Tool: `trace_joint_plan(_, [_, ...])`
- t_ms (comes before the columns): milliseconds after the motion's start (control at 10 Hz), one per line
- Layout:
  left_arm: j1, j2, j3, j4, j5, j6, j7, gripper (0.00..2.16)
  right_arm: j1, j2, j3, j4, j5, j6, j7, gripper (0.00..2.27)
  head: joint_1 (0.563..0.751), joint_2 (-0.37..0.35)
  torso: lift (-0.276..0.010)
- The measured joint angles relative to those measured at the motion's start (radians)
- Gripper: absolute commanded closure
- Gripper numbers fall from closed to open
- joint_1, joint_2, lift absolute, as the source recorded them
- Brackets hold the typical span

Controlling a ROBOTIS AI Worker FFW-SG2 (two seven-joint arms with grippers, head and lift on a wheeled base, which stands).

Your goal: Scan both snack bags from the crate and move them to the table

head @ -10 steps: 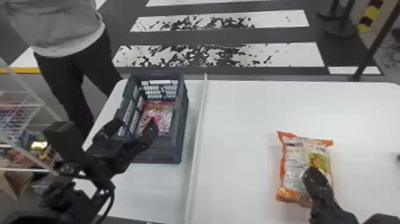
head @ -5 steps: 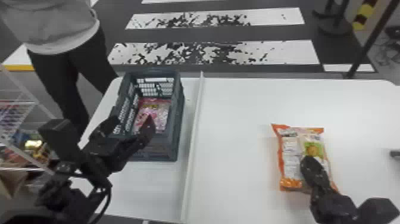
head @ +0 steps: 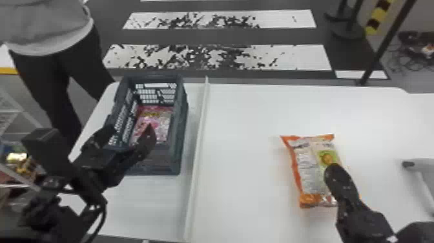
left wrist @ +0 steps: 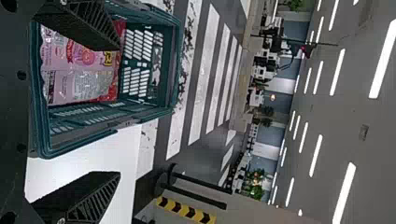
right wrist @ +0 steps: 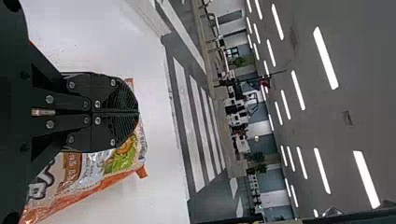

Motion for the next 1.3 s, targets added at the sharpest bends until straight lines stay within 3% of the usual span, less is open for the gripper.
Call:
trace_joint_plan(100, [-0.001,0.000,-0.005,0.000,0.000,0.000,0.001,0.04,0.060,0.000,-0.016,-0.105,-0.003,-0.001,0.000,1.62,0.695,0.079,-0.087])
trace_joint_plan(200, [-0.002,0.000,-0.015,0.001,-0.007,0.000,0.001,0.04,0.097,0.000,-0.045,-0.186,-0.001,0.000,-0.001,2.22,0.695,0.059,-0.087])
trace_joint_plan(600, [-0.004,0.000,-0.039,0.019,-0.021,-0.010,0.001,0.04,0.067,0.002,-0.116,-0.214,0.011,0.101,0.000,2.25,0.695,0.000,-0.087])
trace_joint_plan(1300, [0.003,0.000,-0.059,0.020,-0.039,-0.021,-0.001,0.04,-0.128,0.021,-0.056,-0.037,0.026,0.277,-0.001,2.25,0.695,0.034,-0.087])
